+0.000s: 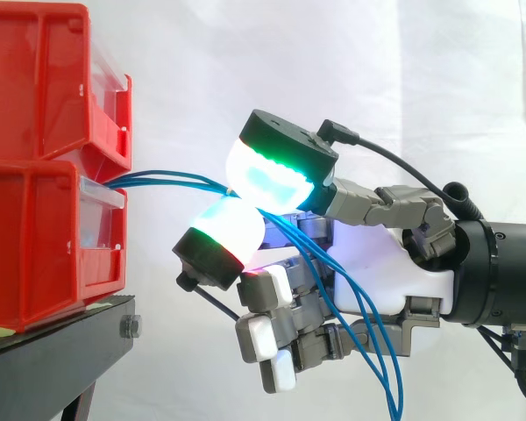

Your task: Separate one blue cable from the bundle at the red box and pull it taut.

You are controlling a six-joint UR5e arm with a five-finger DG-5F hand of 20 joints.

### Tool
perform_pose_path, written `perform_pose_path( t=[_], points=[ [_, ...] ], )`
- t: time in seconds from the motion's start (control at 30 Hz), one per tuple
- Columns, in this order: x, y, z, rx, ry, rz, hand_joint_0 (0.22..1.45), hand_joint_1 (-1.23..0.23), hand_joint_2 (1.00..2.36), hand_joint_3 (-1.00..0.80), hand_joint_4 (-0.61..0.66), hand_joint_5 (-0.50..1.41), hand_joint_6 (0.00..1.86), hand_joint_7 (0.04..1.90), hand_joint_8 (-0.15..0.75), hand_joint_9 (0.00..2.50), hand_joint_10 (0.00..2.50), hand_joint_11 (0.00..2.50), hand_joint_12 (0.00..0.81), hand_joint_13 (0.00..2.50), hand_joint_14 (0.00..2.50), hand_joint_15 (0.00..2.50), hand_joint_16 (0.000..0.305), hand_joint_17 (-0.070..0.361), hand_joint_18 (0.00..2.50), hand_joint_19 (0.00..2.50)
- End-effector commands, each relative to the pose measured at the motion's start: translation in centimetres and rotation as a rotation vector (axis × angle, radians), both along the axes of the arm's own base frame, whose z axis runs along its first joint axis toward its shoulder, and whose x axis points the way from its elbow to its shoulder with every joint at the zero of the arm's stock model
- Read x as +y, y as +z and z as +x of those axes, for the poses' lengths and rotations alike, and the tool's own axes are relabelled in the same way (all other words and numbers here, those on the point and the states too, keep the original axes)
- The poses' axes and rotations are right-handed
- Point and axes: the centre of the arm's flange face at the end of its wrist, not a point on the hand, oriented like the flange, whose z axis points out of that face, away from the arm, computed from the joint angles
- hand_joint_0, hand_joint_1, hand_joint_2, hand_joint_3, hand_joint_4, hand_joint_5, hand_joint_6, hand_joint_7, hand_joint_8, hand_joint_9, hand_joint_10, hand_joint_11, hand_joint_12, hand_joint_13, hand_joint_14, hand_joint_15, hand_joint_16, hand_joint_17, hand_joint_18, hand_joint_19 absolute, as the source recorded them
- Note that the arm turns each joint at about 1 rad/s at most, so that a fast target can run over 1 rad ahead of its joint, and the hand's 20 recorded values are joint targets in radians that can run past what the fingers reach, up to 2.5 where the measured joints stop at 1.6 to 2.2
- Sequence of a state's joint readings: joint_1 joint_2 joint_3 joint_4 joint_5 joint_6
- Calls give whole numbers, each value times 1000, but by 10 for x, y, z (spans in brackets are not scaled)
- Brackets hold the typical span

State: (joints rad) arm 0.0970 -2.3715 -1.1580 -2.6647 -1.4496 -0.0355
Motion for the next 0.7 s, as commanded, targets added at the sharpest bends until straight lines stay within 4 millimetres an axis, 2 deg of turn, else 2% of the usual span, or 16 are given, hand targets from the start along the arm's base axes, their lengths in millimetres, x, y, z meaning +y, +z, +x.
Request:
perform_pose_path(
  t=[0.0,0.1,0.17,0.3,0.47,0.67],
  points=[
    [0,0,0,-1,-1,-6,691,-864,1018,-258,-16,-161,908,1185,323,1118,23,846,371,1085,23,592,51,114,918,759],
    [0,0,0,0,-1,-12,758,-908,1015,-334,-73,-167,916,1210,312,1104,24,849,360,1079,22,593,50,112,907,760],
    [0,0,0,0,-2,-14,792,-915,1006,-429,-106,-170,923,1155,298,1104,24,846,356,1078,24,592,49,110,897,753],
    [0,1,0,-3,-2,-13,819,-922,1000,-500,-96,-171,921,1152,296,1115,21,848,350,1081,24,601,48,109,890,759],
    [0,0,0,-2,-2,-24,756,-936,1000,-500,-12,-164,908,1113,296,1137,21,844,348,1095,24,599,48,109,913,739],
    [0,0,0,-1,-2,-24,568,-877,1000,-500,65,-155,899,1068,311,1172,24,860,363,1128,23,619,50,112,932,787]
  ],
)
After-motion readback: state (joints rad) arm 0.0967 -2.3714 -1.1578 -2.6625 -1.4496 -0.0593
